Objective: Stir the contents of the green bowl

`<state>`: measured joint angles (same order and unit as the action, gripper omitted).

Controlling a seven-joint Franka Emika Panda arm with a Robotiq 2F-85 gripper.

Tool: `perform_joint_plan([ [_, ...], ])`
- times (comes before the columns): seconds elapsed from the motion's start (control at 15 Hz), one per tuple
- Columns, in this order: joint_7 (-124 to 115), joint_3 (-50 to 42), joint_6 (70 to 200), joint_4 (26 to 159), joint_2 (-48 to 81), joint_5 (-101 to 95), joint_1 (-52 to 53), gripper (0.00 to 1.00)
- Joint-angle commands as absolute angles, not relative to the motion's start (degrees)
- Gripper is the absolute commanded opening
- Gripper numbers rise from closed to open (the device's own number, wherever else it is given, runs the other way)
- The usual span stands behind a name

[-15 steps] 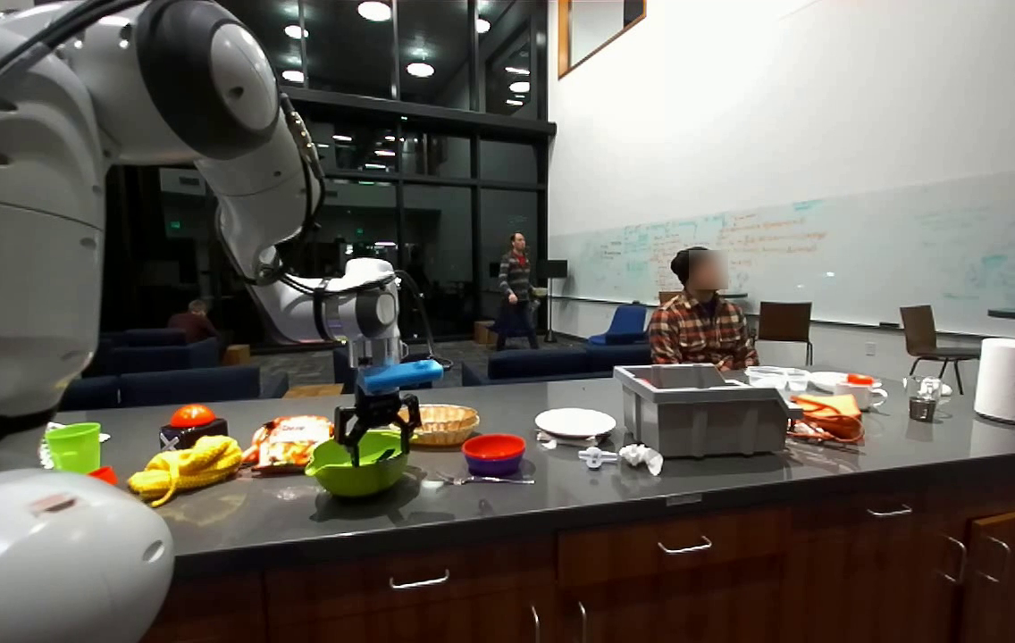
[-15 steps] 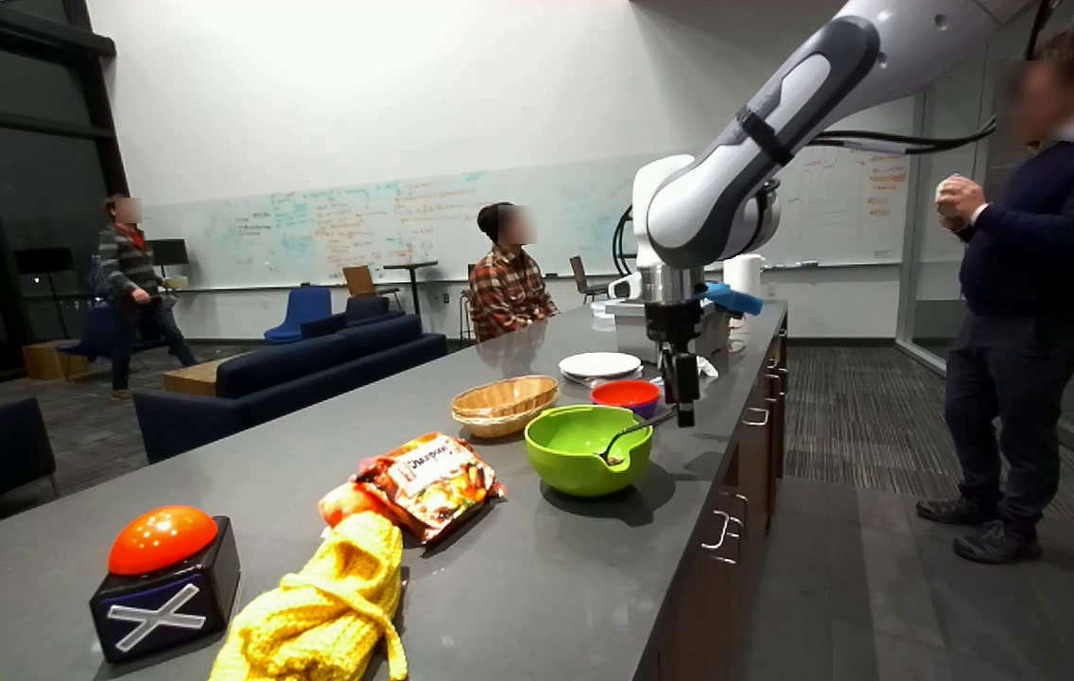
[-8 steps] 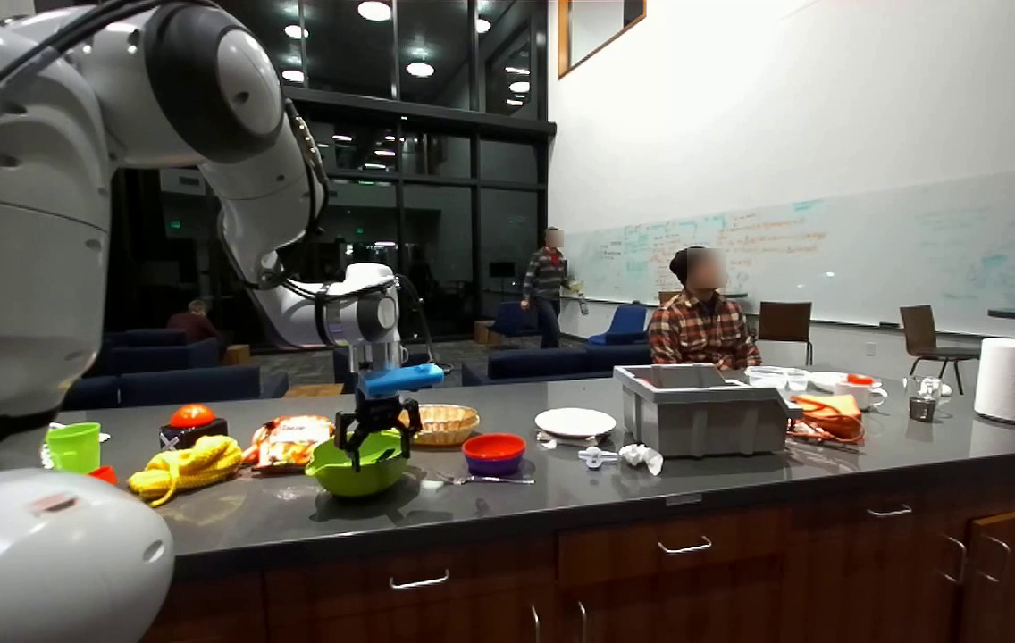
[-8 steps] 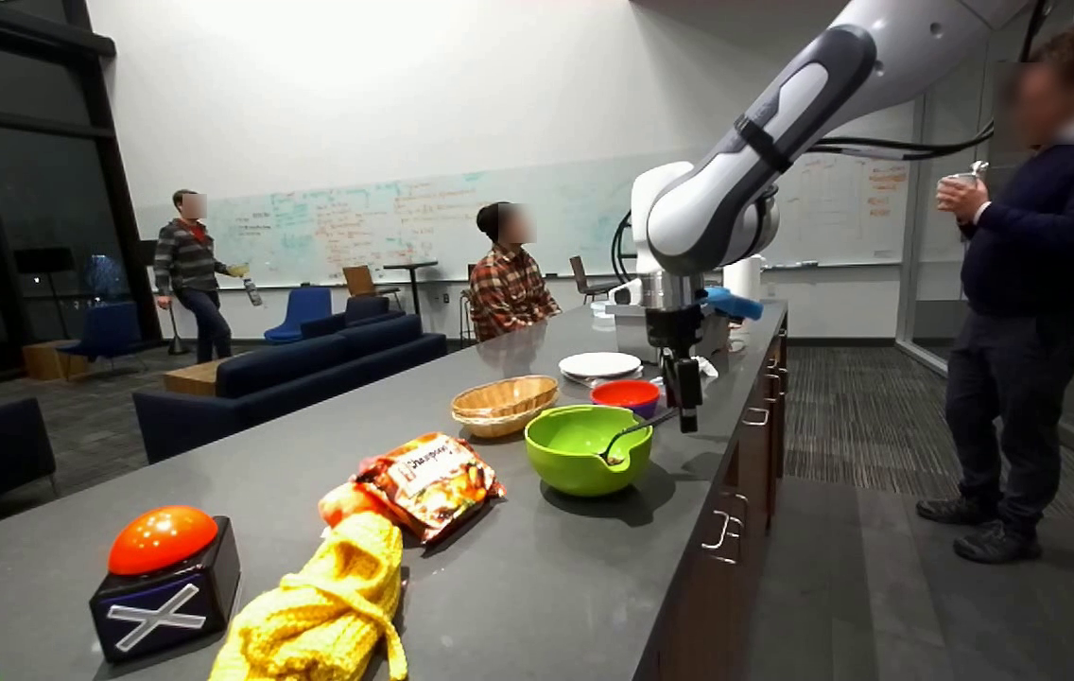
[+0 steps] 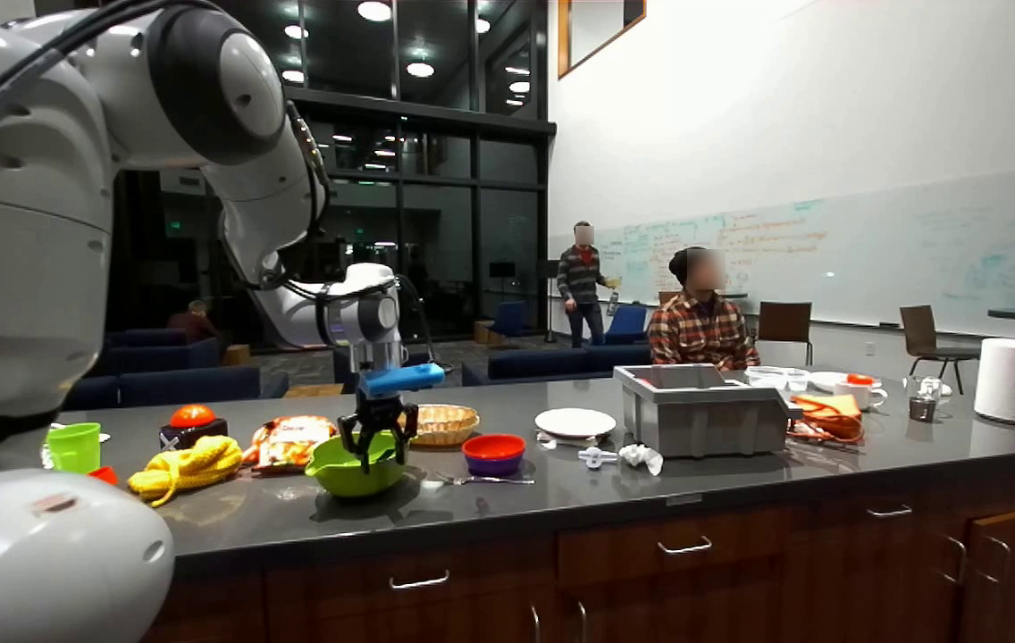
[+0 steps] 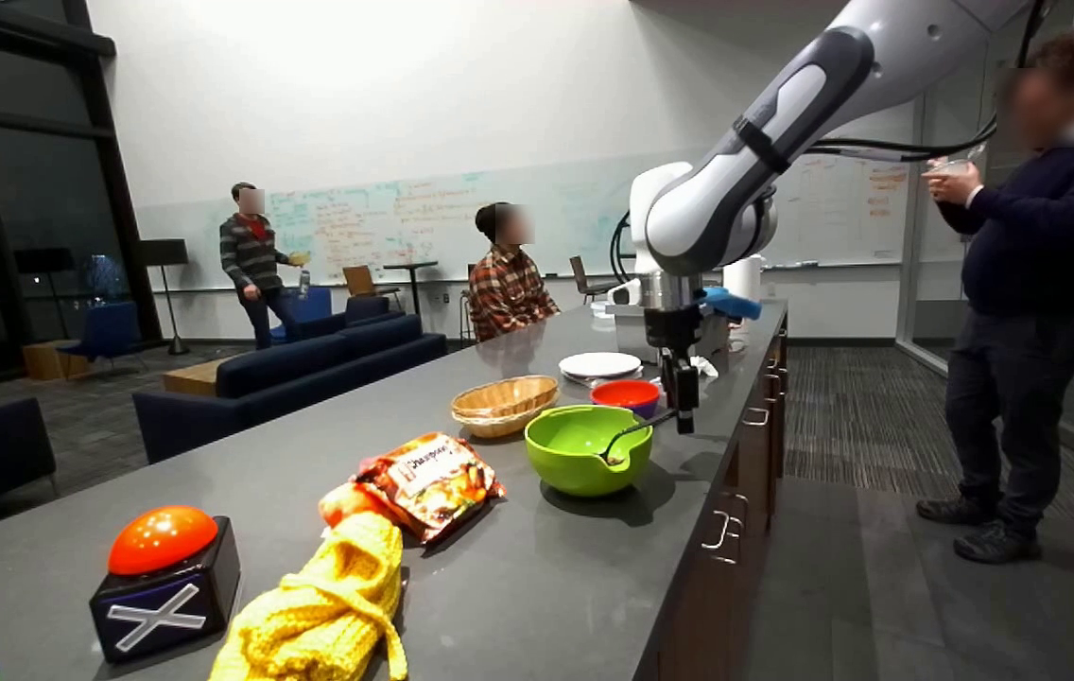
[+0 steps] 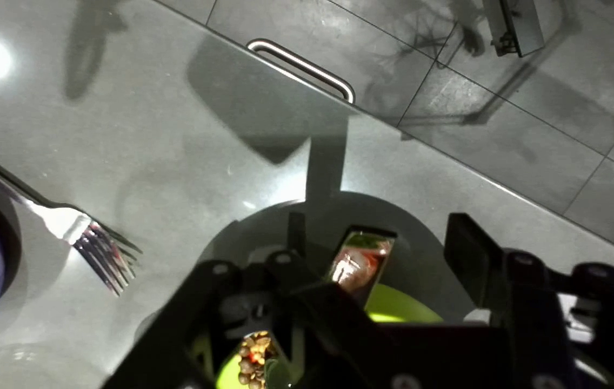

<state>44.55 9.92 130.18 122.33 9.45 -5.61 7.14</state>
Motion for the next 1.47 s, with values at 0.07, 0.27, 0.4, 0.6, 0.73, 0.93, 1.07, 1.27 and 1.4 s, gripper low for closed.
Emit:
perform_joint_plan([
  [0.07,44.1,9.9,129.5,121.4,9.7,-7.9,7.3,0.30],
  [0.27,43.9,9.9,129.3,121.2,9.9,-9.0,7.5,0.23],
  [0.4,43.8,10.0,129.1,121.2,9.9,-9.6,7.5,0.14],
  [0.6,43.8,10.1,128.9,120.6,10.0,-10.2,7.7,0.06],
  [0.73,43.7,10.1,128.7,120.2,9.8,-10.8,7.8,0.06],
  [0.93,42.9,10.1,127.5,118.6,9.4,-12.8,8.4,0.06],
  [1.07,42.2,10.3,126.5,117.5,8.9,-15.0,9.0,0.06],
  [1.27,41.1,10.5,124.3,115.7,8.1,-19.0,10.2,0.06],
  [1.4,40.2,10.7,123.2,114.6,8.1,-21.8,10.9,0.06],
])
